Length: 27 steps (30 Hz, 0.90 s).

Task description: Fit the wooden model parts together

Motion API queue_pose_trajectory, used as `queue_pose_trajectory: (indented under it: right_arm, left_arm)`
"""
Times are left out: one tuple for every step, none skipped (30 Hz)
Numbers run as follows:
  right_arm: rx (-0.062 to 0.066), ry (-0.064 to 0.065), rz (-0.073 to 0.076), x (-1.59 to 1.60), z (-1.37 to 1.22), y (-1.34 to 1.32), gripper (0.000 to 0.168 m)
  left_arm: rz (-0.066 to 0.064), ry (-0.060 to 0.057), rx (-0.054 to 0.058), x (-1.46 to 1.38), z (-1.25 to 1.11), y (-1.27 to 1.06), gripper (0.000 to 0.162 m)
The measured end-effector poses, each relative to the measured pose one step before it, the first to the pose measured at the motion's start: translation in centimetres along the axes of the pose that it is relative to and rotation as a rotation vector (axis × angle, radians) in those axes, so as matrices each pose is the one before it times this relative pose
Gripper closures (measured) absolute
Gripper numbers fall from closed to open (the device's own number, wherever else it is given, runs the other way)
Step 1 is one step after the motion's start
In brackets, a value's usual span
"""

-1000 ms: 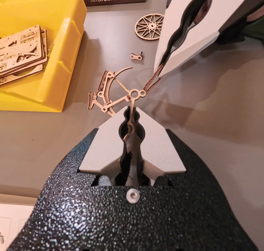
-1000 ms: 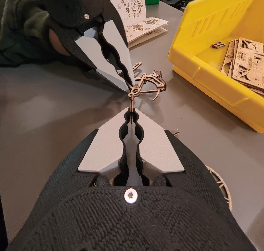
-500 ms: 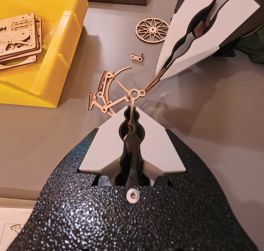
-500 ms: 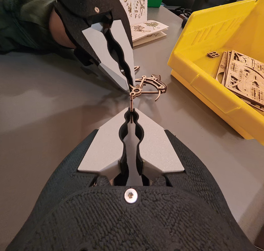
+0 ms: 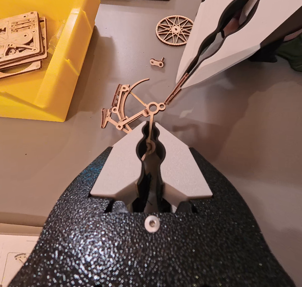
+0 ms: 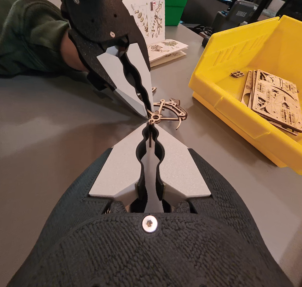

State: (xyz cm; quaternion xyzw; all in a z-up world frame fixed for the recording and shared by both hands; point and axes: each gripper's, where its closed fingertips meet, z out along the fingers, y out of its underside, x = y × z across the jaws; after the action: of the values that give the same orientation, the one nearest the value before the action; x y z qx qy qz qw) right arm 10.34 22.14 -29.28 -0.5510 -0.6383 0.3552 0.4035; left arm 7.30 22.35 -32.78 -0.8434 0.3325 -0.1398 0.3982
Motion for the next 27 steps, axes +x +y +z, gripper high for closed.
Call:
queue_pose_trajectory:
  right_arm:
    - [0.0007, -0.0003, 0.0023, 0.018, -0.013, 0.004, 0.168]
    - [-0.0010, -0.0001, 0.0023, 0.011, -0.003, 0.027, 0.168]
    - [0.0003, -0.0012, -0.0001, -0.014, -0.002, -0.013, 0.168]
    - [0.0001, 0.0004, -0.0020, -0.008, 0.006, -0.018, 0.168]
    - [-0.0003, 0.0019, -0.0031, 0.003, 0.008, -0.030, 0.168]
    - [0.0002, 0.0015, -0.0038, -0.019, 0.002, -0.034, 0.168]
    - [0.0010, 0.0027, -0.0039, 0.001, 0.013, -0.059, 0.168]
    - [0.0027, 0.0024, -0.0036, -0.004, 0.020, -0.092, 0.168]
    - [0.0004, 0.0028, -0.0059, -0.011, 0.013, -0.069, 0.168]
    - [0.0026, 0.0001, -0.0057, -0.051, 0.033, -0.092, 0.168]
    - [-0.0034, 0.0017, -0.0020, 0.004, 0.035, 0.004, 0.168]
    - [-0.0023, 0.0010, -0.0029, 0.005, 0.015, 0.024, 0.168]
    - [-0.0030, -0.0035, 0.0013, -0.029, 0.015, 0.052, 0.168]
    - [-0.0023, -0.0028, 0.0017, -0.014, 0.015, 0.057, 0.168]
    - [-0.0069, -0.0035, 0.0004, -0.024, 0.036, 0.117, 0.168]
    - [-0.0054, -0.0031, -0.0010, -0.039, 0.051, 0.098, 0.168]
    - [0.0017, -0.0062, 0.0019, -0.053, 0.007, -0.003, 0.168]
    - [0.0001, -0.0062, 0.0067, -0.020, -0.010, 0.044, 0.168]
    - [0.0010, -0.0071, 0.0076, -0.002, -0.010, 0.050, 0.168]
    - [0.0008, -0.0071, 0.0084, 0.002, -0.031, 0.062, 0.168]
    - [0.0007, -0.0072, 0.0089, -0.003, -0.033, 0.062, 0.168]
    - [-0.0016, -0.0050, 0.0087, 0.028, -0.019, 0.111, 0.168]
    - [-0.0041, -0.0037, 0.0073, 0.048, -0.028, 0.138, 0.167]
    - [-0.0033, -0.0029, 0.0058, 0.050, -0.034, 0.119, 0.168]
    - [-0.0058, -0.0010, 0.0046, 0.050, -0.010, 0.141, 0.167]
    - [-0.0106, 0.0003, 0.0031, 0.071, 0.023, 0.207, 0.168]
    - [-0.0142, 0.0001, 0.0015, 0.044, 0.067, 0.250, 0.168]
  left_arm:
    - [-0.0083, 0.0048, 0.0028, -0.005, -0.016, -0.005, 0.160]
    - [-0.0068, 0.0036, 0.0019, -0.009, -0.002, 0.002, 0.160]
    - [-0.0013, 0.0023, 0.0009, 0.012, -0.009, -0.012, 0.160]
    - [0.0002, -0.0004, -0.0001, -0.007, 0.000, 0.001, 0.160]
    - [0.0018, -0.0011, -0.0009, 0.007, -0.002, 0.009, 0.160]
    - [0.0009, -0.0010, -0.0007, 0.001, 0.000, 0.005, 0.160]
    - [0.0015, -0.0011, -0.0008, 0.002, -0.003, -0.005, 0.160]
    - [0.0021, -0.0018, -0.0009, -0.011, 0.003, 0.004, 0.160]
    - [0.0013, -0.0001, 0.0000, 0.025, 0.004, -0.004, 0.160]
    - [-0.0021, 0.0064, 0.0019, 0.133, 0.023, -0.036, 0.160]
    - [0.0064, -0.0043, -0.0015, -0.019, 0.007, 0.004, 0.160]
    - [0.0044, -0.0041, -0.0008, -0.010, 0.013, 0.007, 0.160]
    - [0.0031, -0.0018, -0.0011, 0.010, 0.000, 0.006, 0.160]
    - [0.0018, -0.0002, -0.0014, 0.013, -0.001, 0.011, 0.160]
    - [-0.0005, 0.0008, -0.0023, 0.023, 0.025, 0.049, 0.160]
    - [0.0017, -0.0018, -0.0007, -0.008, 0.024, 0.024, 0.160]
    - [0.0054, -0.0016, 0.0011, 0.031, -0.014, -0.001, 0.160]
    - [0.0024, -0.0015, -0.0009, 0.019, 0.001, 0.003, 0.161]
    - [0.0012, -0.0001, -0.0008, 0.026, -0.003, 0.007, 0.161]
    - [-0.0021, 0.0022, 0.0003, 0.017, 0.004, -0.004, 0.161]
    - [-0.0067, 0.0041, 0.0009, 0.012, -0.005, 0.001, 0.161]
    - [-0.0080, 0.0036, 0.0014, -0.022, -0.010, 0.015, 0.161]
    - [-0.0080, 0.0038, 0.0012, -0.027, -0.023, 0.014, 0.161]
    - [-0.0088, 0.0048, 0.0017, -0.007, -0.009, -0.005, 0.161]
    - [-0.0065, 0.0029, 0.0007, -0.028, -0.017, 0.022, 0.161]
    - [-0.0040, 0.0003, -0.0013, -0.053, -0.011, 0.032, 0.161]
    - [-0.0021, -0.0008, -0.0026, -0.053, -0.003, 0.050, 0.161]
